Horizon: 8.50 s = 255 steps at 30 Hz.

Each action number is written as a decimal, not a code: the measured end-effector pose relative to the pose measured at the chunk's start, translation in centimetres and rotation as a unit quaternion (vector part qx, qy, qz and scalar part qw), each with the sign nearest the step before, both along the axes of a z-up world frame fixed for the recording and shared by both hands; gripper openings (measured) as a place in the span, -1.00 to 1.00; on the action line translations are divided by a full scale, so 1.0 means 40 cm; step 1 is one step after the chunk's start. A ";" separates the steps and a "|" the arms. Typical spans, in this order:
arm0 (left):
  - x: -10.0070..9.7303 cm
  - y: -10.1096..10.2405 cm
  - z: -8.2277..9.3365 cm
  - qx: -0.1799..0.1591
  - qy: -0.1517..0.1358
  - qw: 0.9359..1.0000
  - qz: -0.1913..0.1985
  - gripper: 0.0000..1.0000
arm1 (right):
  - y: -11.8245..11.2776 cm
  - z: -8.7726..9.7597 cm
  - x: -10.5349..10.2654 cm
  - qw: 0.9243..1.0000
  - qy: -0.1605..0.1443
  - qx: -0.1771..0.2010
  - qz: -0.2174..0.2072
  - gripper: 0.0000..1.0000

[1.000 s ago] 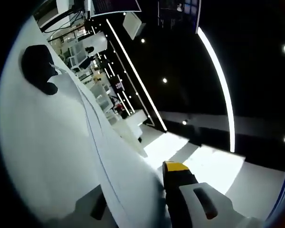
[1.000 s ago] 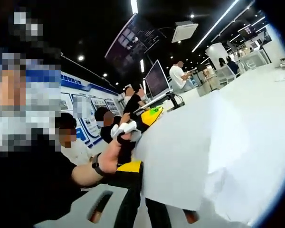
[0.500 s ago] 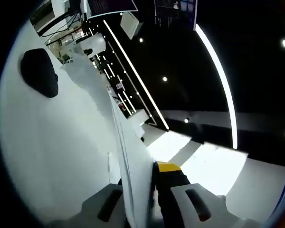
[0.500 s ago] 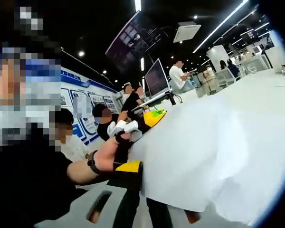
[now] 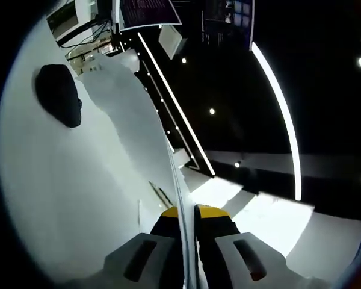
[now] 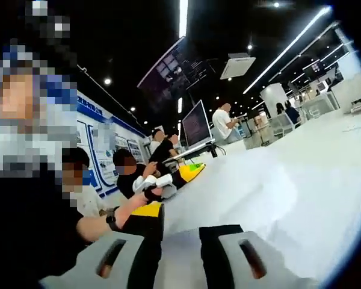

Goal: Organize the stack of printing papers by aligning and flattening the scattered papers on the table

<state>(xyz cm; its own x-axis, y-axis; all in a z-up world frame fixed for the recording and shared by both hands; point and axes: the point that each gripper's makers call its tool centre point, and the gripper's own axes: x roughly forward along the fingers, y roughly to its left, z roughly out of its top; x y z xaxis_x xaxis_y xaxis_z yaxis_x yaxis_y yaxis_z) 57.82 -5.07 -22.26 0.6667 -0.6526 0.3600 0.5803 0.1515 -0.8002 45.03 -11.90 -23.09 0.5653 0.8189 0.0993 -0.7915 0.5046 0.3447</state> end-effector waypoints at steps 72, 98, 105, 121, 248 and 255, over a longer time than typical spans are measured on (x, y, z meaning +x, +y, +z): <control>-0.004 -0.005 -0.005 0.001 0.002 1.000 -0.005 -0.88 | -0.686 -0.080 -0.154 0.846 0.077 -0.077 -0.522 0.57; -0.004 -0.005 -0.007 0.003 0.002 1.000 -0.007 -0.88 | -0.684 -0.138 -0.121 0.814 0.117 -0.160 -0.546 0.79; -0.003 -0.005 -0.007 0.002 0.002 1.000 -0.007 -0.88 | -0.716 -0.150 -0.125 0.793 0.128 -0.175 -0.570 0.79; -0.002 -0.008 -0.007 0.005 0.001 1.000 -0.009 -0.88 | -0.753 -0.166 -0.119 0.781 0.142 -0.188 -0.578 0.80; -0.009 -0.008 -0.004 0.006 -0.005 1.000 -0.016 -0.88 | -0.559 -0.193 -0.094 0.819 0.095 -0.302 -0.479 -0.72; -0.006 -0.006 -0.006 0.004 -0.006 1.000 -0.016 -0.88 | -0.566 -0.195 -0.102 0.821 0.107 -0.293 -0.478 -0.89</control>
